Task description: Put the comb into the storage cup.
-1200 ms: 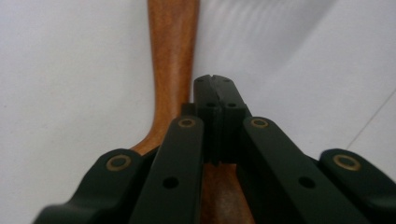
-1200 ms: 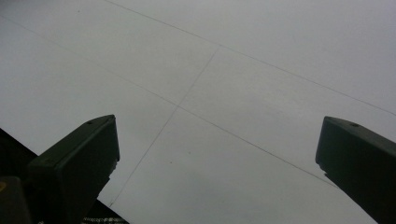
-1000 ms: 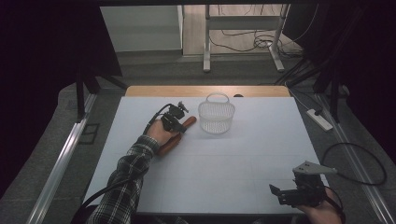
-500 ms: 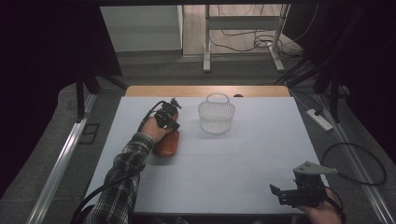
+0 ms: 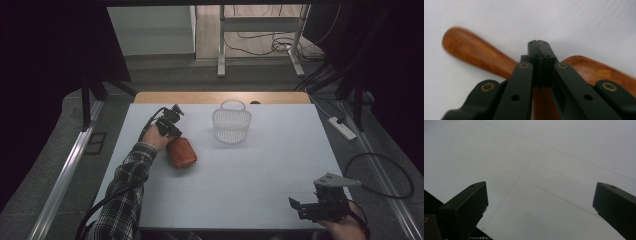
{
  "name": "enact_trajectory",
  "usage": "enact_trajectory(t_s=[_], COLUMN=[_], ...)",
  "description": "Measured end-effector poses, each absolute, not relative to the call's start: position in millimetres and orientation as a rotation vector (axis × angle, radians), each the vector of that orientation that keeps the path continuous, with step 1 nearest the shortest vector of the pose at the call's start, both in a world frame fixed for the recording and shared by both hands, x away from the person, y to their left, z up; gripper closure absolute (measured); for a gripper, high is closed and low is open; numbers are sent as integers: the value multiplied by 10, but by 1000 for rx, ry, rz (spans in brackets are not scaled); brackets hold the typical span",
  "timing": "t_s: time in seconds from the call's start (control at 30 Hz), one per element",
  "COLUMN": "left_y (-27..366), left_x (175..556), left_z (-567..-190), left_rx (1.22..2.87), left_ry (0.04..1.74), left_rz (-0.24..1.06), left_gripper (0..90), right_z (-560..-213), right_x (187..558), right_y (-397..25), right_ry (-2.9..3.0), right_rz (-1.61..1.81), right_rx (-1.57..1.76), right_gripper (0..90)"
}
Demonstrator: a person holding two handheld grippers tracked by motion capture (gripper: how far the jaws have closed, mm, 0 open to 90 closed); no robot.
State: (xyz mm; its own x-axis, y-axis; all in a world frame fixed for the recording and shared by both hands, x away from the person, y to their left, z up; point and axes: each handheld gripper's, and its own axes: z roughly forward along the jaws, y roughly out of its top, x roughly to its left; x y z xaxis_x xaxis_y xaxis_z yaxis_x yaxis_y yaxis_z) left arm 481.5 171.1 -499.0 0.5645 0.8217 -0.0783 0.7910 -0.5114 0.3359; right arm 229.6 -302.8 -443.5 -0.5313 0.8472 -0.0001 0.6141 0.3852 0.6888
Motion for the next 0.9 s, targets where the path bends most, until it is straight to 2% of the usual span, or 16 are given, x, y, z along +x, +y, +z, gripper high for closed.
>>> enact_trajectory(t_s=[0.3, 0.9], left_y=[1904, 2196], left_x=[4722, 4188], left_z=[-5050, -5109], left_rx=[2490, 2415], left_ry=[1347, 1373], left_rz=[135, 116], left_gripper=[892, 892], right_z=[-4435, -4435], right_x=[2297, 2297], right_y=[-3027, -3014], right_ry=[2297, 2297], right_rz=[915, 911], right_rx=[1271, 1263], right_gripper=[2, 3])
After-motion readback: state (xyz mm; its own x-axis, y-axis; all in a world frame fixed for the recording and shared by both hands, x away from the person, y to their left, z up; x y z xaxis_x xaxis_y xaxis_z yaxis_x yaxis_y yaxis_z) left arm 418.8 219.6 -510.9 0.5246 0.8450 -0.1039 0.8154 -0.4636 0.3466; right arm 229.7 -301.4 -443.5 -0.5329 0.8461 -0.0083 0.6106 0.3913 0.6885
